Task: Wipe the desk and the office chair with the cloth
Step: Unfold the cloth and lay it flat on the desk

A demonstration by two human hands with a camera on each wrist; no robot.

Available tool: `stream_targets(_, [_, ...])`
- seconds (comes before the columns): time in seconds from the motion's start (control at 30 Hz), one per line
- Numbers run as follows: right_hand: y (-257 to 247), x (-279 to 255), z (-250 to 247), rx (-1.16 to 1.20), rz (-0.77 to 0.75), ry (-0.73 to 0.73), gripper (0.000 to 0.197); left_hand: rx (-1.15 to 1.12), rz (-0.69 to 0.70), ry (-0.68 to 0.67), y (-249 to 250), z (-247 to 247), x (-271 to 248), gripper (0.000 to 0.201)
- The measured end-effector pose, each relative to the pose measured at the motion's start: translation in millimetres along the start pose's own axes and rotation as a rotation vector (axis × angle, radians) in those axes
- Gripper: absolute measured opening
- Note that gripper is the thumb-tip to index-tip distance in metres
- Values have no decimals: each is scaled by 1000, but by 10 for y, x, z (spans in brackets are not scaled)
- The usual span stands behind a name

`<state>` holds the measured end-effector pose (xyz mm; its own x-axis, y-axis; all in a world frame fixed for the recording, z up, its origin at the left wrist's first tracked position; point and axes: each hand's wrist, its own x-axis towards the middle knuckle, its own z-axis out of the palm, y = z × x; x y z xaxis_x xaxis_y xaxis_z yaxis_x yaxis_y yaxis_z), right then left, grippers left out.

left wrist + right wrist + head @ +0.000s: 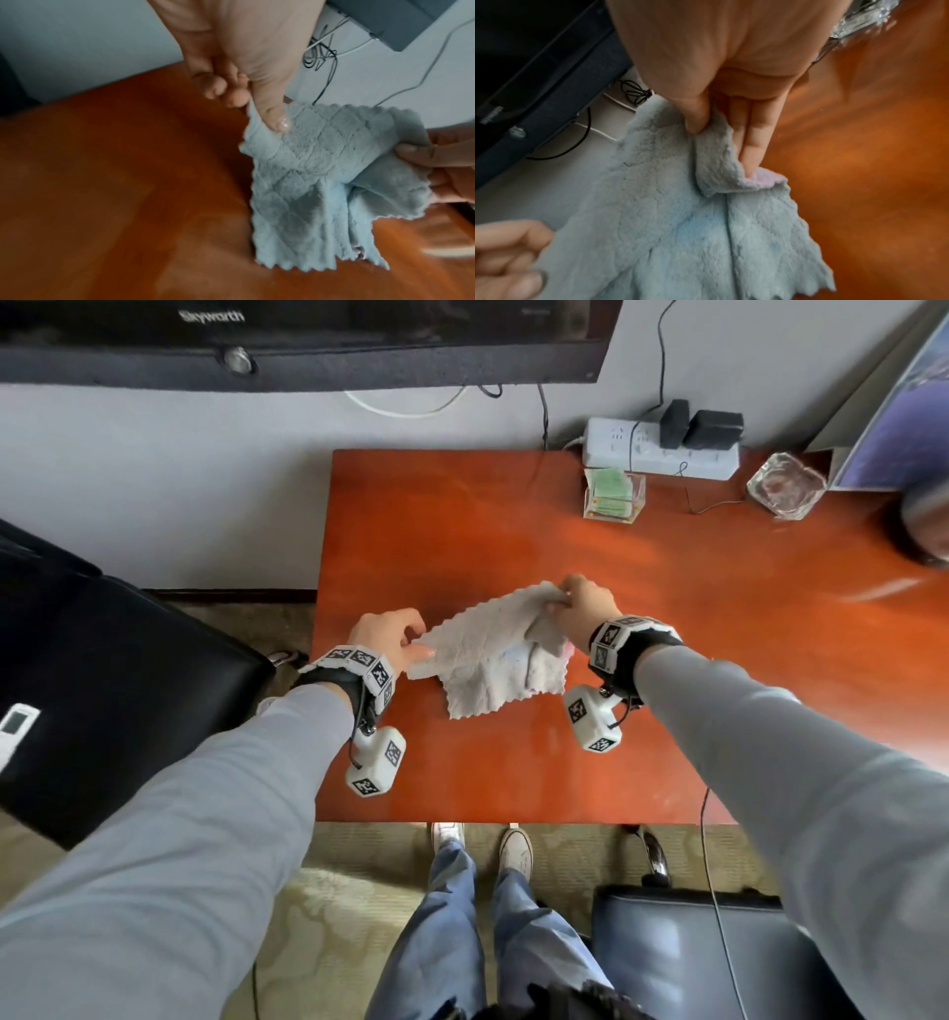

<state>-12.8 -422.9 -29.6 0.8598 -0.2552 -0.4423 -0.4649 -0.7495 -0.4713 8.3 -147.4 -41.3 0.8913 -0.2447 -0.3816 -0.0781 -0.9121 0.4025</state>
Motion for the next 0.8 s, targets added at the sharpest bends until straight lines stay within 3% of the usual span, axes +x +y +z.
stream_targets(0.13, [26, -8, -42, -47, 3, -56, 27, 23, 12, -72, 12, -78, -29, 27])
stream_targets(0.3, [126, -34, 7, 134, 142, -290, 22, -352, -144, -130, 5, -67, 6, 14])
stream_targets(0.4, [130, -79, 74, -131, 55, -214, 25, -262, -120, -167, -78, 85, 33, 38])
stream_targets(0.5, [150, -151, 221, -293, -20, -60, 29, -30, -86, -146, -97, 248, -3, 35])
stream_targets(0.6, [57, -324, 314, -318, -199, 103, 27, 20, -105, -70, -73, 325, -60, 27])
stream_targets(0.7, [-63, -520, 472, -531, -512, -132, 26, 9, -115, -30, -63, 392, -79, 25])
stream_targets(0.8, [-23, -635, 772, -746, -697, -355, 40, 39, -127, -15, -75, 418, -40, 25])
